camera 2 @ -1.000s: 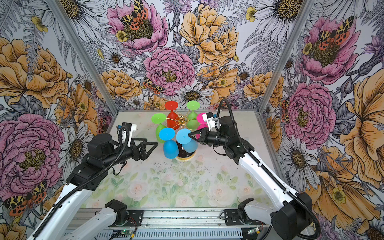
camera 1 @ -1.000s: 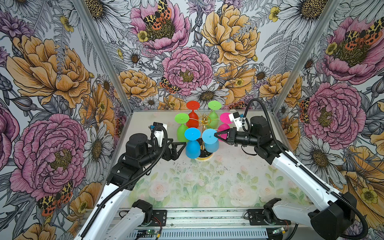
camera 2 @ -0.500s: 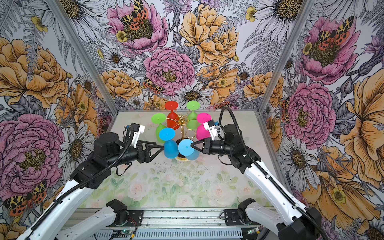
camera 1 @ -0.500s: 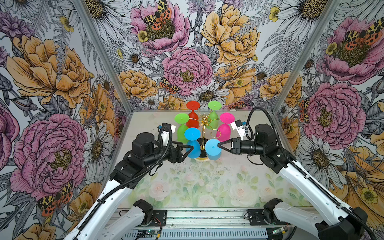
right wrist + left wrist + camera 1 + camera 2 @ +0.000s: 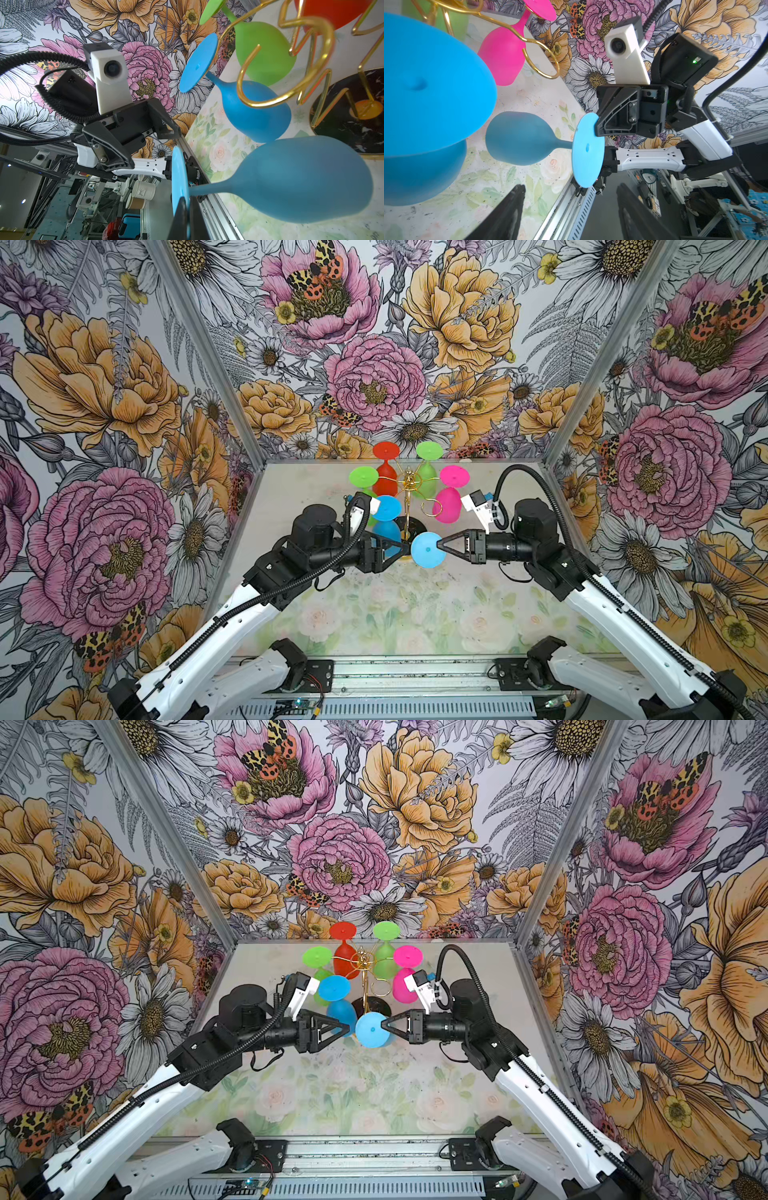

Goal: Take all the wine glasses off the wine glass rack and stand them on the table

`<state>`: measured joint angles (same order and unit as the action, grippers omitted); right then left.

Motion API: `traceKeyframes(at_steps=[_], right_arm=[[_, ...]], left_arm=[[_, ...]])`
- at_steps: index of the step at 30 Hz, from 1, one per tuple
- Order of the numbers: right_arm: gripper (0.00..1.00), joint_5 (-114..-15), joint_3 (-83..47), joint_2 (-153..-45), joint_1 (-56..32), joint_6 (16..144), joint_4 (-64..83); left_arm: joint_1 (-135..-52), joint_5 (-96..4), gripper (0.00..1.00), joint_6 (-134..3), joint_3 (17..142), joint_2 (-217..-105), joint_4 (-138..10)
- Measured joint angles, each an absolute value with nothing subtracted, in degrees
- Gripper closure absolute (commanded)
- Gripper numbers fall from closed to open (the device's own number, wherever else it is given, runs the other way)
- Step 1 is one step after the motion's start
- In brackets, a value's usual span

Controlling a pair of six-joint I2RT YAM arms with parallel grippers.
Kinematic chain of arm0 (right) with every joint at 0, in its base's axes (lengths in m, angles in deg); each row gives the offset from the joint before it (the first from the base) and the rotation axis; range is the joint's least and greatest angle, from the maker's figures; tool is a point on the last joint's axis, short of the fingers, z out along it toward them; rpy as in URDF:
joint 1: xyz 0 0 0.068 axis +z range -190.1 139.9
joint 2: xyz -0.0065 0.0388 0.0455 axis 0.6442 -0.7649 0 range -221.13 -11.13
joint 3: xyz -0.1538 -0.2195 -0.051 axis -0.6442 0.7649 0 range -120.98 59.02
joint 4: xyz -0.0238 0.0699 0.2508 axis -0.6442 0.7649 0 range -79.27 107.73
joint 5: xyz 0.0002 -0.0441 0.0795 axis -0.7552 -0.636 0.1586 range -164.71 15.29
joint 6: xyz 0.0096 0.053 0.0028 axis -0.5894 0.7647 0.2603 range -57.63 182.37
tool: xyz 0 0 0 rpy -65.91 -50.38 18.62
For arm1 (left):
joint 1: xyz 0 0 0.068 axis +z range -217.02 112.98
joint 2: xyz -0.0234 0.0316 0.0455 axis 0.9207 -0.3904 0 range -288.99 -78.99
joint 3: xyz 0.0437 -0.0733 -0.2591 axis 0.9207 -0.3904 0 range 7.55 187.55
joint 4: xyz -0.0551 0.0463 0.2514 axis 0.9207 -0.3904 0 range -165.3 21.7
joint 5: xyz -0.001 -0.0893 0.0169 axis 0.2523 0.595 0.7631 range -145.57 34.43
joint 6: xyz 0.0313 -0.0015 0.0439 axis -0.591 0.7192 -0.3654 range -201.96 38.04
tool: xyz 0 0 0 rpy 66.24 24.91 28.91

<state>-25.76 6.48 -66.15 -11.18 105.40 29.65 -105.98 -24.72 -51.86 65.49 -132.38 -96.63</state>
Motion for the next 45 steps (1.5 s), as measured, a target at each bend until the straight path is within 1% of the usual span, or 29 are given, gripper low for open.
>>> traceKeyframes(at_steps=[5, 11, 13, 19, 20, 25, 28, 39, 40, 42, 45], right_arm=[[1.00, -25.8, 6.5, -66.1, -10.8, 104.7, 29.8], [1.00, -25.8, 6.5, -65.9, -10.8, 104.3, 29.8], [1.00, -25.8, 6.5, -65.9, -10.7, 104.1, 29.8], [1.00, -25.8, 6.5, -66.0, -10.4, 103.3, 29.8], [1.00, -25.8, 6.5, -66.0, -10.4, 103.3, 29.8], [1.00, -25.8, 6.5, -66.0, -10.3, 103.2, 29.8], [1.00, -25.8, 6.5, -66.0, -10.3, 103.2, 29.8], [1.00, -25.5, 6.7, -65.9, -10.3, 103.4, 29.7], [0.92, -25.5, 6.9, -65.9, -10.3, 103.4, 29.7], [0.79, -25.9, 7.1, -65.9, -10.3, 103.6, 29.8], [0.62, -26.0, 7.6, -65.7, -10.1, 104.1, 29.8]], left_arm=[[-106.7, -22.4, 0.42, -49.8, 65.1, -134.3, -94.0], [-108.2, -21.4, 0.45, -48.8, 64.9, -135.4, -92.9], [-108.9, -21.3, 0.50, -48.6, 64.9, -135.8, -92.4], [-109.8, -20.9, 0.68, -47.6, 64.9, -137.4, -92.0], [-109.8, -20.8, 0.70, -47.4, 64.9, -137.6, -92.0], [-109.8, -20.5, 0.74, -47.4, 64.9, -137.9, -92.0], [-109.8, -20.5, 0.80, -47.4, 64.9, -137.9, -92.0], [-109.9, -20.6, 0.92, -47.2, 64.4, -137.9, -92.0], [-110.0, -20.6, 0.94, -47.1, 64.4, -137.9, -92.0], [-110.1, -20.3, 1.00, -46.8, 64.4, -137.9, -91.9], [-111.2, -20.3, 1.00, -46.7, 64.3, -137.9, -91.8]])
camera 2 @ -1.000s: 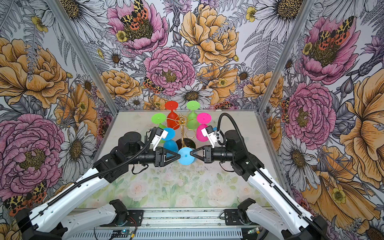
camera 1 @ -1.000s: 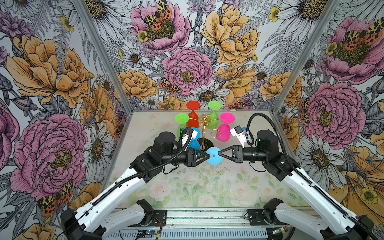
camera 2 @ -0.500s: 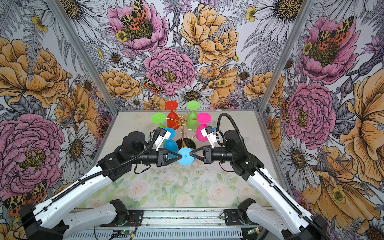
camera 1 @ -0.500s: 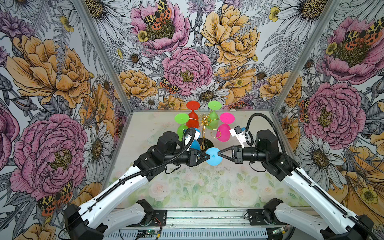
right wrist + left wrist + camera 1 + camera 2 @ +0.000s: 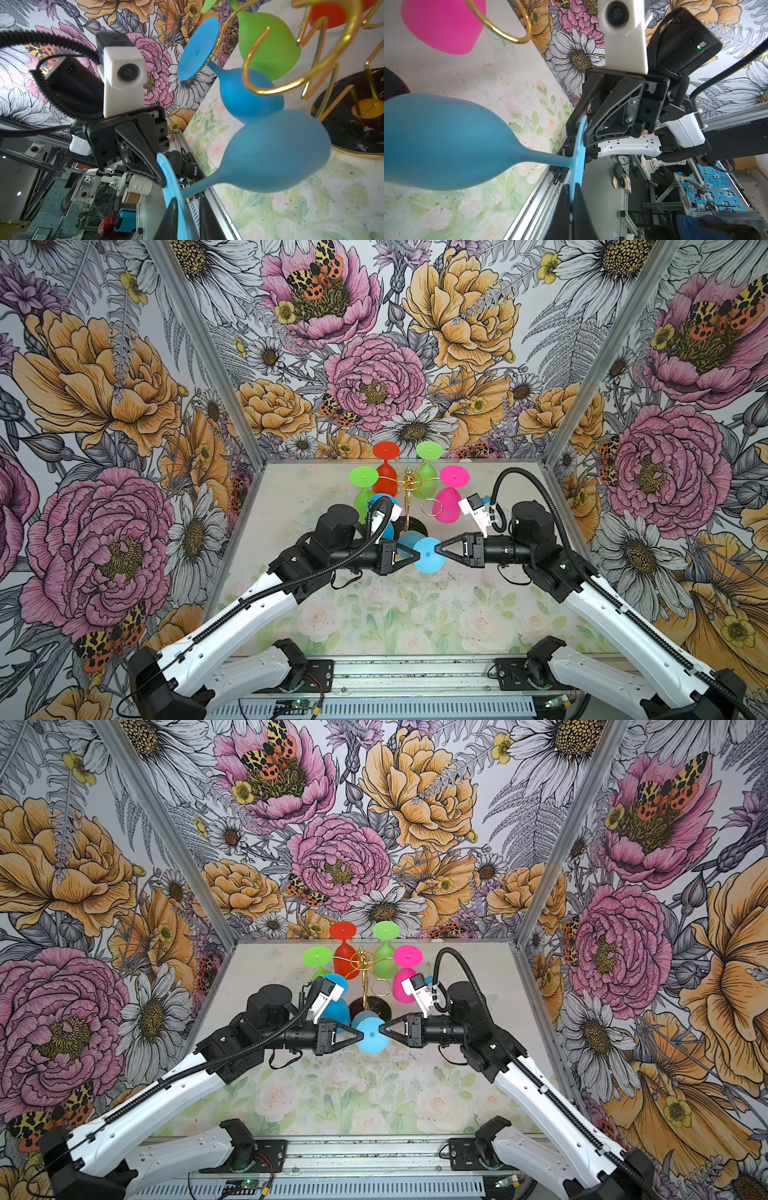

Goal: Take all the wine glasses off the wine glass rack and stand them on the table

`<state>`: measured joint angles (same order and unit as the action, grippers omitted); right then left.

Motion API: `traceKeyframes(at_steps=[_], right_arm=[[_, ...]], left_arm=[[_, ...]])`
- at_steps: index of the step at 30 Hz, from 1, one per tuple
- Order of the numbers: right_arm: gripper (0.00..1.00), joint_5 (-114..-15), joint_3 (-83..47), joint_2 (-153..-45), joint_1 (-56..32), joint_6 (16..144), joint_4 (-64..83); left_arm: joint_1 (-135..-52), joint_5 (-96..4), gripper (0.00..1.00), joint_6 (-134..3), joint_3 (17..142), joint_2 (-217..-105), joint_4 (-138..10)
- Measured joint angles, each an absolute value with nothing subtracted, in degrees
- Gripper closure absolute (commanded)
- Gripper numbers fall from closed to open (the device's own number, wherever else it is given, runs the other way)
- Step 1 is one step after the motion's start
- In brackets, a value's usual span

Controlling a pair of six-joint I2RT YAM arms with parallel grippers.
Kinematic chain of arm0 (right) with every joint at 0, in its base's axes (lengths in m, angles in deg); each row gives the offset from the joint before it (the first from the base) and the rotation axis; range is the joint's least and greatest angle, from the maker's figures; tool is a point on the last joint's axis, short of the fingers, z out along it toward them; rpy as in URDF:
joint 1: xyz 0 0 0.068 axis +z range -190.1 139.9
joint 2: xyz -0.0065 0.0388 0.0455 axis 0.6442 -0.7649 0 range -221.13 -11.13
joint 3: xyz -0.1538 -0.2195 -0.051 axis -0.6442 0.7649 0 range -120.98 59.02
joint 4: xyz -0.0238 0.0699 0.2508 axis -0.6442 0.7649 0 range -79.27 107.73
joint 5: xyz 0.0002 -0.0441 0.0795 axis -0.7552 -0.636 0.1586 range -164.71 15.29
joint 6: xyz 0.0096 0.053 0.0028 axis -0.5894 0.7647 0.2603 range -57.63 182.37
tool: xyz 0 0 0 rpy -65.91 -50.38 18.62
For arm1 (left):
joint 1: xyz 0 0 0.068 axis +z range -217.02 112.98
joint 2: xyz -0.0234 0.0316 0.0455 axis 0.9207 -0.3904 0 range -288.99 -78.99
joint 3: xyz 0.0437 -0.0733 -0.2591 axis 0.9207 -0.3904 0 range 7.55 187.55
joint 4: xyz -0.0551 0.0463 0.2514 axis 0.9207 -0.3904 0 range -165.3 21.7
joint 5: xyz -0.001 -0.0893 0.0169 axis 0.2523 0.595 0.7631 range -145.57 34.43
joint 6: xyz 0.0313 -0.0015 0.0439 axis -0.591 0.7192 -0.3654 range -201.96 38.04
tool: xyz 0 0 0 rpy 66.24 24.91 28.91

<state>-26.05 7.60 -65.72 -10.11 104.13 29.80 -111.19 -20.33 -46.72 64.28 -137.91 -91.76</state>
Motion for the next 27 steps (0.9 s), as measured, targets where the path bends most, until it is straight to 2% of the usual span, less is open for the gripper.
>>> traceKeyframes(at_steps=[6, 12, 16, 21, 27], right_arm=[[0.45, -27.4, 8.3, -62.0, -10.1, 104.7, 30.8], [0.40, -31.8, 7.9, -58.3, -12.1, 104.7, 35.8], [0.40, -41.3, 3.1, -60.6, -13.2, 102.4, 47.6], [0.37, -58.5, -5.3, -66.8, -13.2, 97.7, 64.0], [0.35, -64.4, -7.7, -71.3, -13.2, 94.3, 72.7]], left_arm=[[-114.1, -20.6, 1.00, -46.9, 62.9, -137.7, -91.8], [-117.6, -22.7, 1.00, -47.9, 61.0, -137.3, -91.8], [-121.3, -26.3, 1.00, -49.6, 60.5, -137.2, -91.9], [-127.8, -32.4, 1.00, -55.2, 60.3, -137.1, -91.8], [-134.9, -41.1, 1.00, -63.9, 58.5, -137.1, -91.7]])
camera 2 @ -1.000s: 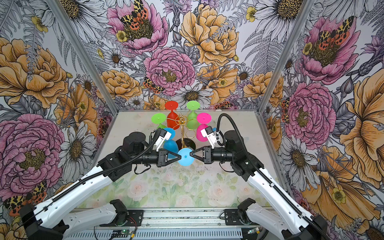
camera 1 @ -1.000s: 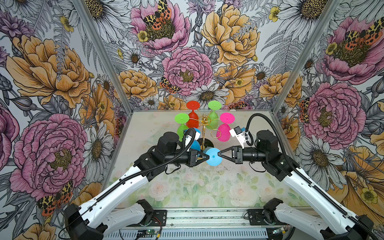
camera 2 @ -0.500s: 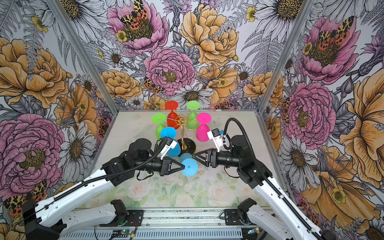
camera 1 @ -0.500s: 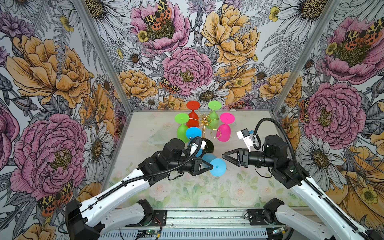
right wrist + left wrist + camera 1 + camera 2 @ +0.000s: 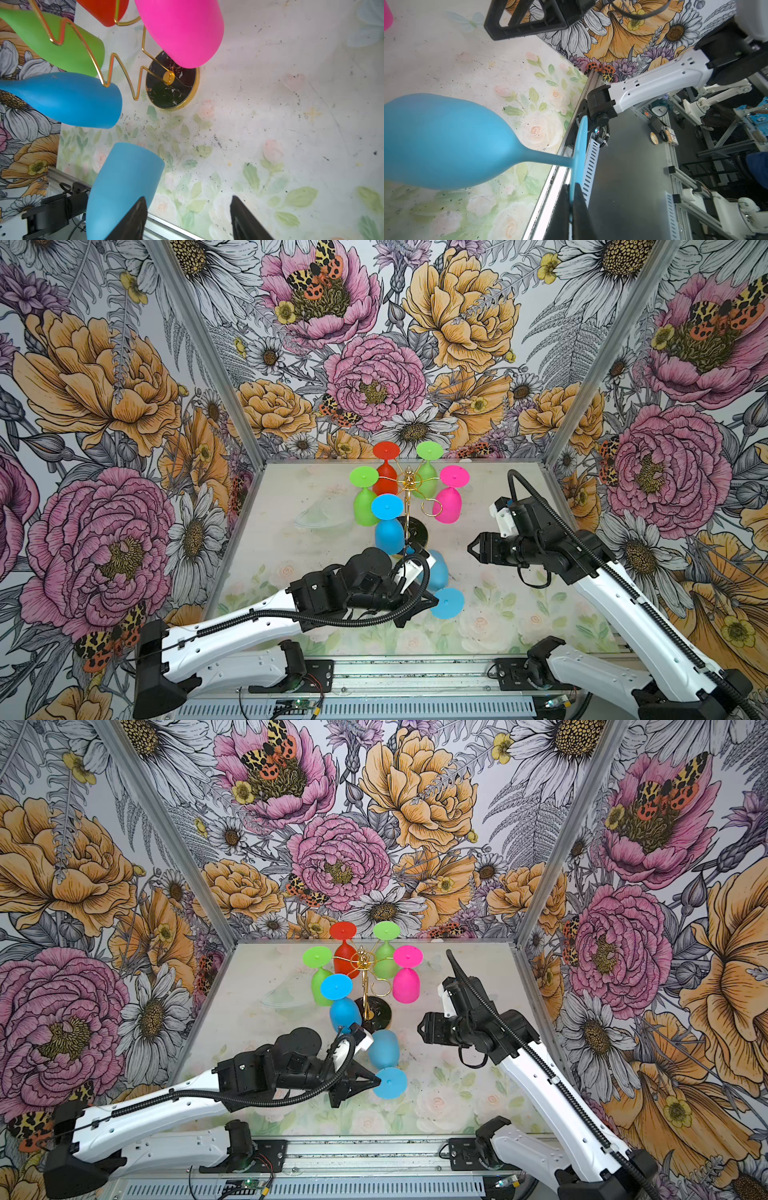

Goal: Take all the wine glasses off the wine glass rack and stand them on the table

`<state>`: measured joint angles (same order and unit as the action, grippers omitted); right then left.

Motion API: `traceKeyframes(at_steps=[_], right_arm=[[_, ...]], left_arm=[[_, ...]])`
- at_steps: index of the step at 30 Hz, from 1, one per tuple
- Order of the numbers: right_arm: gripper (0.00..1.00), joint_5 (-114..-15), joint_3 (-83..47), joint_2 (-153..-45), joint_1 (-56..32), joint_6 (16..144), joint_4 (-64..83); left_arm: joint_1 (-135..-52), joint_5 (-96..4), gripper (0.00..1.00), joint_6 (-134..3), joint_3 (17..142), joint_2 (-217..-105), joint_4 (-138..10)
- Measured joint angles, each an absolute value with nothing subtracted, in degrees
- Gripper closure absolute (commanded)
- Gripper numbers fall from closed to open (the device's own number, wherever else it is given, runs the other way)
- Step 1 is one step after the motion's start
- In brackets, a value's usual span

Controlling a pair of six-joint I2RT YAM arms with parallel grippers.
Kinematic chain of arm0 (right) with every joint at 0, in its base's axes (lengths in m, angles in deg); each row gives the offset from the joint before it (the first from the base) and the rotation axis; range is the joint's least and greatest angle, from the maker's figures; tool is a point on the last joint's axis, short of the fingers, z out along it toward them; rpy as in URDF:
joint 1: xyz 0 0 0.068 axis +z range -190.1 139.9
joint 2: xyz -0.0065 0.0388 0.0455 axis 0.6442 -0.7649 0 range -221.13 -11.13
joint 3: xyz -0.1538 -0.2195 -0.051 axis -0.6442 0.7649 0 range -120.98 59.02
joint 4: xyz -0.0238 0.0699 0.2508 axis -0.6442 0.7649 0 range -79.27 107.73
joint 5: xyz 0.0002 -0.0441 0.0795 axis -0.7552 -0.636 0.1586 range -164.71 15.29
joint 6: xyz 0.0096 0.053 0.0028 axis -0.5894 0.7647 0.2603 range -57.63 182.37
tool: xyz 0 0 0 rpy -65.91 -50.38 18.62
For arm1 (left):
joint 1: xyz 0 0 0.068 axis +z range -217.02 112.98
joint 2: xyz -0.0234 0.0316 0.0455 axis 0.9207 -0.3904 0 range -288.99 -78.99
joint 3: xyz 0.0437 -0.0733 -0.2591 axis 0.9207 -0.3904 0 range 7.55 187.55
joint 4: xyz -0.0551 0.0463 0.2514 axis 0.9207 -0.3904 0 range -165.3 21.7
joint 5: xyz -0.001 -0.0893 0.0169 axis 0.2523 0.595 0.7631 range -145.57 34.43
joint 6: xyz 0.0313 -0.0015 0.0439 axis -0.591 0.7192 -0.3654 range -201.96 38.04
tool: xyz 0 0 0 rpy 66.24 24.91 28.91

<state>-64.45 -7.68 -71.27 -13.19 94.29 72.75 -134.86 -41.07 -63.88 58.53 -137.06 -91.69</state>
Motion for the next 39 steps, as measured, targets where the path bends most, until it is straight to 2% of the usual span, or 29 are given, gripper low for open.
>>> traceKeyframes(at_steps=[6, 14, 27, 34, 39], right_arm=[[0.33, -63.2, -10.6, -73.9, -13.6, 92.4, 75.4], [0.33, -55.5, -17.4, -77.5, -14.0, 90.6, 75.8], [0.36, -46.6, -21.1, -82.3, -14.0, 88.8, 76.1], [0.45, -43.5, -21.1, -83.2, -14.0, 88.0, 76.1], [0.57, -41.4, -21.1, -83.9, -14.3, 87.4, 76.0]], left_arm=[[-143.4, -53.1, 1.00, -74.6, 55.3, -136.3, -90.5], [-152.6, -69.7, 1.00, -89.6, 50.9, -135.8, -88.7], [-163.1, -93.9, 1.00, -111.3, 47.2, -140.2, -84.8], [-165.2, -101.4, 1.00, -119.1, 46.4, -141.4, -81.0], [-165.8, -104.5, 1.00, -122.2, 46.1, -142.4, -80.3]])
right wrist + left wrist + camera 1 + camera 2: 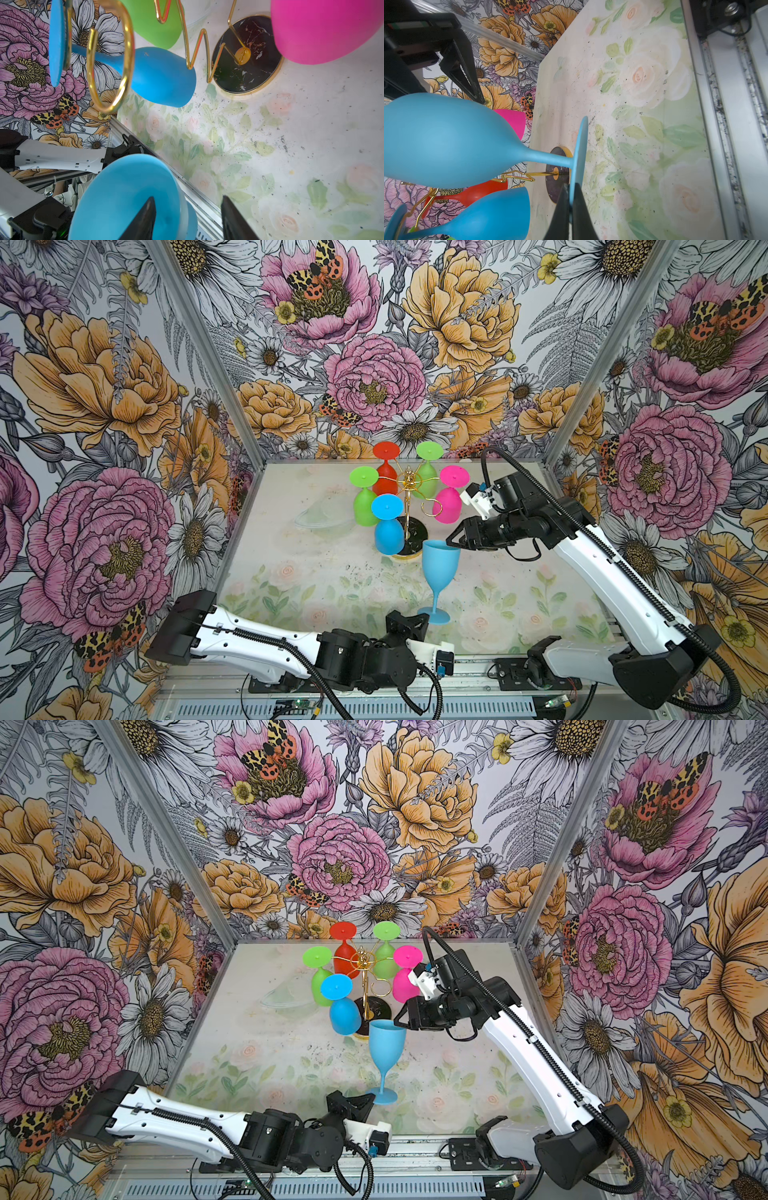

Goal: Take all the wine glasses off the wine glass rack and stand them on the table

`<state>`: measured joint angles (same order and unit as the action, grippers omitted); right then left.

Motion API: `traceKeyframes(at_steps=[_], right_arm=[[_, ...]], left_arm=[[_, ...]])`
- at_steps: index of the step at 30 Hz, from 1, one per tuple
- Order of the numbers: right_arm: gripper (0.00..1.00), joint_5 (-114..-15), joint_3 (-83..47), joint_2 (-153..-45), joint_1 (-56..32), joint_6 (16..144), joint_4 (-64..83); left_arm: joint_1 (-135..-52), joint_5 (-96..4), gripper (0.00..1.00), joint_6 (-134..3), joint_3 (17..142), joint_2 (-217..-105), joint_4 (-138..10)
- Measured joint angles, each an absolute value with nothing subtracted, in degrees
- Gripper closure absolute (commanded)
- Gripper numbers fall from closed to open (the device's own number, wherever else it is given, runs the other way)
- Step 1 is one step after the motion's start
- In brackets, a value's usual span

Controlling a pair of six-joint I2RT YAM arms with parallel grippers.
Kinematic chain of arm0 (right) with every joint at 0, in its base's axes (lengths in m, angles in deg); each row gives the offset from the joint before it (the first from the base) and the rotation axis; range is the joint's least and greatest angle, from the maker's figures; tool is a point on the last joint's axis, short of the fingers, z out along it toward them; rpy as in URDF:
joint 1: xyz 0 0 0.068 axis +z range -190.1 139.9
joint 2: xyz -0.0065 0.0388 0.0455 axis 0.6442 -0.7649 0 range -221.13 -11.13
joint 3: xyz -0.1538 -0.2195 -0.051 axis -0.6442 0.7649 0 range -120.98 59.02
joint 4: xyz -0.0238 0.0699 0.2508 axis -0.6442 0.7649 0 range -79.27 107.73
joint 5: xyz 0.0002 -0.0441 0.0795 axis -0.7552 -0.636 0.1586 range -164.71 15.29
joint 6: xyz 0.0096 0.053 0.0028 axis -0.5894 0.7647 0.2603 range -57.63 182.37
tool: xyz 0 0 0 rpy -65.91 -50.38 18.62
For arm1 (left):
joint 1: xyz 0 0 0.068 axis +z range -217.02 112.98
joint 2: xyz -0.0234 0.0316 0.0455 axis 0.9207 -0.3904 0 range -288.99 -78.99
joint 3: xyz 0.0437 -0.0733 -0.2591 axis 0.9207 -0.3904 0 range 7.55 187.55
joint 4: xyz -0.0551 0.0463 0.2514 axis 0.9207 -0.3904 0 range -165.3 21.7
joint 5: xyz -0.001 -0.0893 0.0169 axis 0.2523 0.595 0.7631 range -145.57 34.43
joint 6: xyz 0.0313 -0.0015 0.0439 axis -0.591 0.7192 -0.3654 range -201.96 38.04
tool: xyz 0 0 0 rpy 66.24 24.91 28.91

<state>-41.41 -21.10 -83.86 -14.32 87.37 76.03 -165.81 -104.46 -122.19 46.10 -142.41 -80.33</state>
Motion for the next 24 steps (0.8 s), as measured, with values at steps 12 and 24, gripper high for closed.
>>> traceKeyframes(at_steps=[12, 24], right_arm=[[0.92, -37.2, -21.1, -84.3, -14.3, 85.9, 76.0], [1.00, -37.4, -21.0, -84.3, -14.7, 84.9, 76.3]], left_arm=[[-166.7, -111.0, 1.00, -127.5, 45.2, -145.3, -79.2], [-167.4, -112.8, 0.78, -126.8, 44.5, -144.9, -77.8]])
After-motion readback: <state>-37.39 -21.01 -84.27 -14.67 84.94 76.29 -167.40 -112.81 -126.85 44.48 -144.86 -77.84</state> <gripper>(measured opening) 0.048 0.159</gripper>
